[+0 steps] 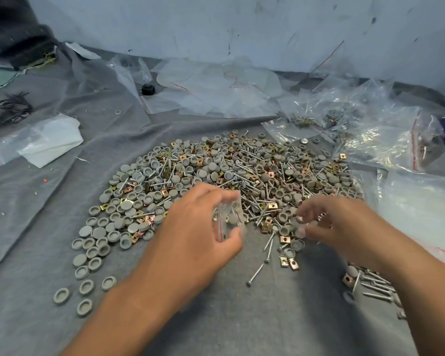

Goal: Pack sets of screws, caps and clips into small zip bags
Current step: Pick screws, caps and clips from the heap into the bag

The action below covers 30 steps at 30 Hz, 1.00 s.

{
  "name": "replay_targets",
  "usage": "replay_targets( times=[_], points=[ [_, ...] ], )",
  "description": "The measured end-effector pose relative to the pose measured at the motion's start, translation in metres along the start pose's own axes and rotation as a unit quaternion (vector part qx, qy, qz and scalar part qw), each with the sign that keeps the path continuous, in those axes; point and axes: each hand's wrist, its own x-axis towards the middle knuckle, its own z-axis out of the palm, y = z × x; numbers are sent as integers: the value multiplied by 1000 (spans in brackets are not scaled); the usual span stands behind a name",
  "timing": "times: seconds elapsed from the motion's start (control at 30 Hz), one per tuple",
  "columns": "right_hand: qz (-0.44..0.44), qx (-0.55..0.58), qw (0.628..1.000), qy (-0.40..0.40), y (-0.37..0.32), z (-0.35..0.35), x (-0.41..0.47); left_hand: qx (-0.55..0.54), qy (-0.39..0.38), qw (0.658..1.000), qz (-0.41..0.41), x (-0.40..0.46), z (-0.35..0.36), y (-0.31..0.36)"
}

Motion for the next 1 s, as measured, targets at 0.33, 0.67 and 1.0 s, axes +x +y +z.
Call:
replay_targets(
  times=[0.33, 0.67, 1.0],
  points=[
    [10, -42, 999, -32, 0, 20, 4, 8, -5, 1000, 6, -1, -2, -1],
    [21, -12, 1000, -17, 3, 16, 3, 21, -6, 1000, 3, 1, -1, -1],
    [-91, 388, 914, 70, -41, 3, -7, 10, -16, 1000, 7, 0, 3, 3]
  ],
)
